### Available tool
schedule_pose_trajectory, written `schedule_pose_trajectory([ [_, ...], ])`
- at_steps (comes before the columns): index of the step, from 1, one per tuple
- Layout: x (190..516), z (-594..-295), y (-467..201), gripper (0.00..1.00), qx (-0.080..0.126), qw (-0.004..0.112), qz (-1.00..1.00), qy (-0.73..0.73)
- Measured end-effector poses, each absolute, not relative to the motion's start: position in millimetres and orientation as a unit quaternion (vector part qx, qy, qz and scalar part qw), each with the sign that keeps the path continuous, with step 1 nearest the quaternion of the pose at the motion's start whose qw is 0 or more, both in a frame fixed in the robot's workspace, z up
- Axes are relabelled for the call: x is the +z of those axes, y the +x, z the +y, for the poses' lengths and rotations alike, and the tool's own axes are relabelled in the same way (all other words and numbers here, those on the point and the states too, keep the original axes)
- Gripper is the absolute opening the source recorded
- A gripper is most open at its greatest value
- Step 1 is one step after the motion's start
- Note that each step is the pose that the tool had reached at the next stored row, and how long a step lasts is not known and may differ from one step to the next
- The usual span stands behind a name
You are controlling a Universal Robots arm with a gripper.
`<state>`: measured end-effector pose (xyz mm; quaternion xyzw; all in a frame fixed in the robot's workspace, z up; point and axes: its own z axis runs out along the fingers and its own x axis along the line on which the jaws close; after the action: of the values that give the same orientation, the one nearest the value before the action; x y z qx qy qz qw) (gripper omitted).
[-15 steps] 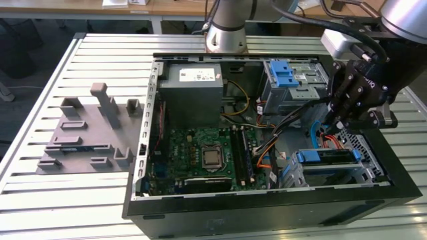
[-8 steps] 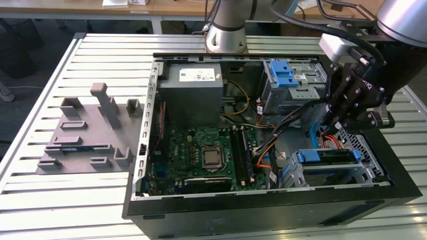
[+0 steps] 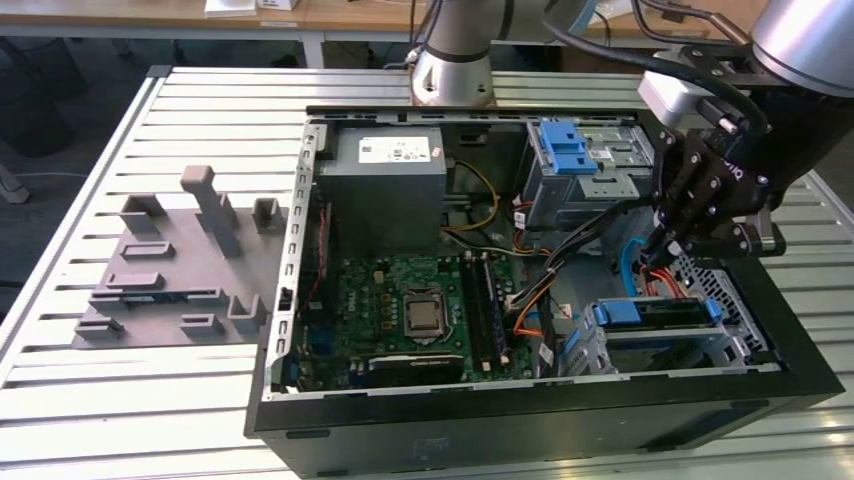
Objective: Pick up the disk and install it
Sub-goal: 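Insert the second disk wire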
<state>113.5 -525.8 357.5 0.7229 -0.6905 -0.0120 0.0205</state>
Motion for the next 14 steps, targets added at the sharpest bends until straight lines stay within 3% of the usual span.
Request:
schedule_pose_trajectory([
  [7, 356.3, -529.6, 113.4, 0.16, -0.014, 0.018, -0.691, 0.723],
  [14, 353.1, -538.6, 113.1, 0.16, -0.036, -0.006, -0.690, 0.723],
])
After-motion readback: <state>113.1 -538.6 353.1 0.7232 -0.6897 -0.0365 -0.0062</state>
